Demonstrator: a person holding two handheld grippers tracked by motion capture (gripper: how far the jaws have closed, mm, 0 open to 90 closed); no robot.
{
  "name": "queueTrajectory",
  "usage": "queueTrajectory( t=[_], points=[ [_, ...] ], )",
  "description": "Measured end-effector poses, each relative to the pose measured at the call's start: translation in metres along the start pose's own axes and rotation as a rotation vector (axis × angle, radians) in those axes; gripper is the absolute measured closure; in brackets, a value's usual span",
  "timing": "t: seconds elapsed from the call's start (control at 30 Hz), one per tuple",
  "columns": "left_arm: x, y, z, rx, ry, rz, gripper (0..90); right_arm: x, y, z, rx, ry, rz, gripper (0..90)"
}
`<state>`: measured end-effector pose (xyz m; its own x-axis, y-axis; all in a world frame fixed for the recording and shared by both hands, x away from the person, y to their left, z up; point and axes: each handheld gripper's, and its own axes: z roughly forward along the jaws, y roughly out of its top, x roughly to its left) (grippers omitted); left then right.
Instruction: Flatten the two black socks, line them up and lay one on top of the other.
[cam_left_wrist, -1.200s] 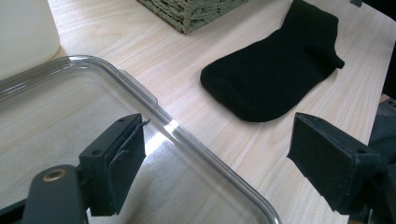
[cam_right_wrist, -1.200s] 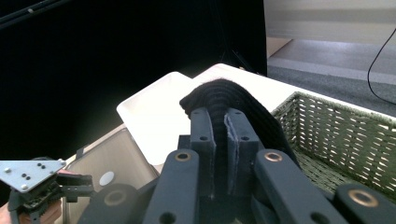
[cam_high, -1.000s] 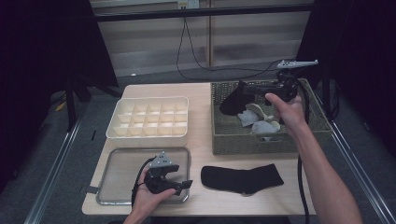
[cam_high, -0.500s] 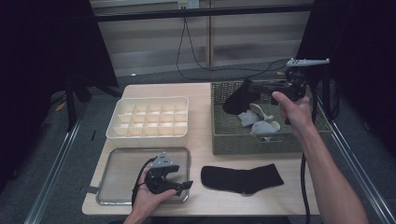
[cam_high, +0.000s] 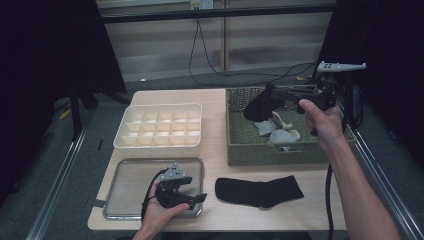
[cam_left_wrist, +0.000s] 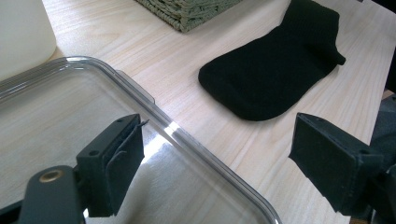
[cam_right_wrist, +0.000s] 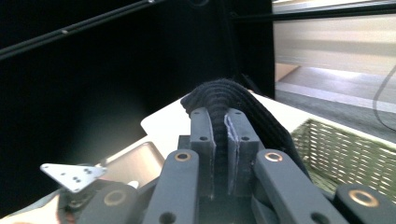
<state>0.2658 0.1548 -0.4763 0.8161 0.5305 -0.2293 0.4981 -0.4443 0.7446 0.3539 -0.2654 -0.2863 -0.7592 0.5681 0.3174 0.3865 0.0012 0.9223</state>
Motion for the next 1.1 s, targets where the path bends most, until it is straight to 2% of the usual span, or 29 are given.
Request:
queueTrajectory(
  t=[0.43,0.63,0.87,1.1],
  points=[
    [-0.002,0.0,0.001,-0.005,-0.004,0.003,17.2,0.022,0.002,-0.009,-0.012,0.035,-0.043,82.9],
    [-0.002,0.001,0.002,0.0,-0.005,0.007,17.1,0.028,0.004,-0.013,-0.023,0.051,-0.034,82.5],
    [-0.004,0.001,0.004,0.009,-0.009,0.019,17.1,0.041,0.008,-0.018,-0.033,0.059,-0.053,82.7],
    [-0.005,0.001,0.004,0.006,-0.009,0.017,17.1,0.056,0.015,-0.022,-0.053,0.089,-0.073,82.7]
  ],
)
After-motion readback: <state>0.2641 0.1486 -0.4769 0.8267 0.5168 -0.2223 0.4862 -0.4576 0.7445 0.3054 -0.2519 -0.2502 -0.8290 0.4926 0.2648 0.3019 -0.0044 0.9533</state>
